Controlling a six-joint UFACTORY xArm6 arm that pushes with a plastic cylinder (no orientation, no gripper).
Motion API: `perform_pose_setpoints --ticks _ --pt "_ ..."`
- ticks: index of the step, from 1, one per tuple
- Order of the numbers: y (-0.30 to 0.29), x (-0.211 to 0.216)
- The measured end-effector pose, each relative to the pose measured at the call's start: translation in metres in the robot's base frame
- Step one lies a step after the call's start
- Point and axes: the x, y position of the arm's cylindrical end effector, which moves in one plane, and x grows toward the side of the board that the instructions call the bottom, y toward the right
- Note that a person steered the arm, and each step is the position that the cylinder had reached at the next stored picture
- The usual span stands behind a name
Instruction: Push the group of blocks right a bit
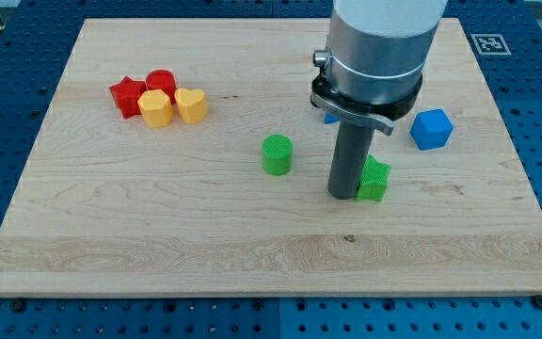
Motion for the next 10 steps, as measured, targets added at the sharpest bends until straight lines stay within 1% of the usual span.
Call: perform_pose_setpoints --ticks 1,2,3,4,5,6,7,8,9,10 --pt "-0.013 0.010" --pt "-0.071 0.023" --pt "-0.156 0.022" --pt "-0.248 0.012" --pt "-0.329 -0.032" --pt "-0.342 -0.100" --pt "-0.332 -0.136" --pt "-0.296 -0.154" --pt "-0.268 -0.155" --pt "-0.286 -0.140"
